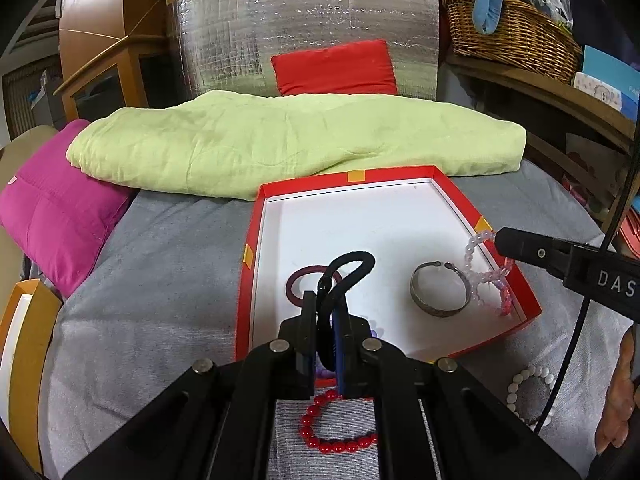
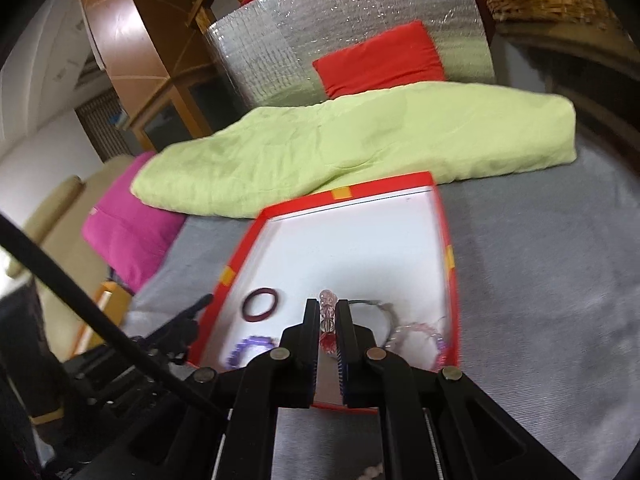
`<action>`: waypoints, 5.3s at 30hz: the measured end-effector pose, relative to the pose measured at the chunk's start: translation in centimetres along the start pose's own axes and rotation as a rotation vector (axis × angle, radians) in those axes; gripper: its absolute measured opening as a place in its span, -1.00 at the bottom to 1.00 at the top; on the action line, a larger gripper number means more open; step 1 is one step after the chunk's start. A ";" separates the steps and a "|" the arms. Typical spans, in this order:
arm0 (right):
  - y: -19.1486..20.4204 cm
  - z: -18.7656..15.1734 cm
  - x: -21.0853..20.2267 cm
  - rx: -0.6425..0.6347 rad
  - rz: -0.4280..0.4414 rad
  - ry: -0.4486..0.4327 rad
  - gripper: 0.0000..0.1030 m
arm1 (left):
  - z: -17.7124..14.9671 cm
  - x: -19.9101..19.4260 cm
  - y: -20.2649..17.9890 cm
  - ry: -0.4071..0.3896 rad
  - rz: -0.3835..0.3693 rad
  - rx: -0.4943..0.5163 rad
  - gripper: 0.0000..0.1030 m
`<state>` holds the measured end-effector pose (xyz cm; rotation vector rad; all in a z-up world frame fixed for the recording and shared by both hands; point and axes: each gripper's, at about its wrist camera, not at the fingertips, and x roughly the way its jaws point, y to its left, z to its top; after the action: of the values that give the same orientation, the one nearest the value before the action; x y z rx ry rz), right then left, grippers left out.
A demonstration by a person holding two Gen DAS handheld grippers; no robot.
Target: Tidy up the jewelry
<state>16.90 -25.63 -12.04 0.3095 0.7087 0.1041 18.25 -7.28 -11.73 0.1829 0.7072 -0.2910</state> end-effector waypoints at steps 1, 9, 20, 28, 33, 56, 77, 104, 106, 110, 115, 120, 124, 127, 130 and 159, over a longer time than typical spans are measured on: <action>-0.1 0.0 -0.1 -0.006 -0.008 -0.004 -0.84 | 0.0 0.1 0.0 0.002 0.001 0.000 -0.86; 0.5 0.1 -0.6 -0.064 -0.060 -0.028 -0.84 | -0.1 0.4 -0.2 0.007 0.005 0.001 -0.86; 0.8 1.4 0.4 -0.089 -0.072 -0.041 -0.84 | 1.4 1.4 -0.1 0.012 -0.024 -0.020 -0.86; -2.3 4.3 4.2 0.065 0.023 0.004 -0.84 | 6.5 4.4 1.0 0.012 -0.064 -0.050 -0.86; -4.1 5.1 7.3 0.158 0.073 0.049 -0.84 | 7.2 8.0 1.3 0.066 -0.115 -0.059 -0.86; -3.8 3.2 1.8 0.086 -0.084 0.031 0.00 | 4.9 3.0 2.0 0.067 0.035 -0.023 0.37; -2.3 -8.3 -7.9 -0.080 -0.126 0.129 0.20 | -6.3 -8.9 1.5 0.012 0.178 0.009 0.57; 0.7 -9.6 -3.8 -0.165 -0.105 0.258 0.20 | -7.0 -8.6 5.9 0.015 0.201 -0.114 0.57; 0.8 -9.7 -3.6 -0.168 -0.107 0.267 0.20 | -7.0 -8.5 6.0 0.017 0.202 -0.113 0.57; 0.9 -9.9 -3.4 -0.181 -0.110 0.274 0.20 | -6.9 -8.4 6.3 0.014 0.206 -0.113 0.57; 1.0 -9.9 -3.3 -0.186 -0.106 0.279 0.20 | -6.8 -8.4 6.5 0.013 0.206 -0.113 0.57; 1.1 -10.0 -3.2 -0.193 -0.106 0.283 0.20 | -6.7 -8.4 6.5 0.011 0.209 -0.111 0.57; 1.0 -10.0 -3.2 -0.194 -0.107 0.289 0.20 | -6.7 -8.4 6.5 0.013 0.209 -0.110 0.57; 0.8 -10.0 -3.2 -0.188 -0.110 0.293 0.20 | -6.7 -8.3 6.4 0.018 0.206 -0.108 0.57; 0.5 -10.2 -3.1 -0.184 -0.119 0.305 0.20 | -6.9 -7.6 6.4 0.052 0.159 -0.117 0.57; -2.2 -10.3 -1.4 -0.182 -0.213 0.305 -0.74 | -7.0 2.1 3.7 0.294 -0.145 -0.179 -0.30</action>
<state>9.08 -25.51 -19.19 0.0417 1.0230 0.0120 16.74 -2.36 -18.09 0.0032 1.0353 -0.3409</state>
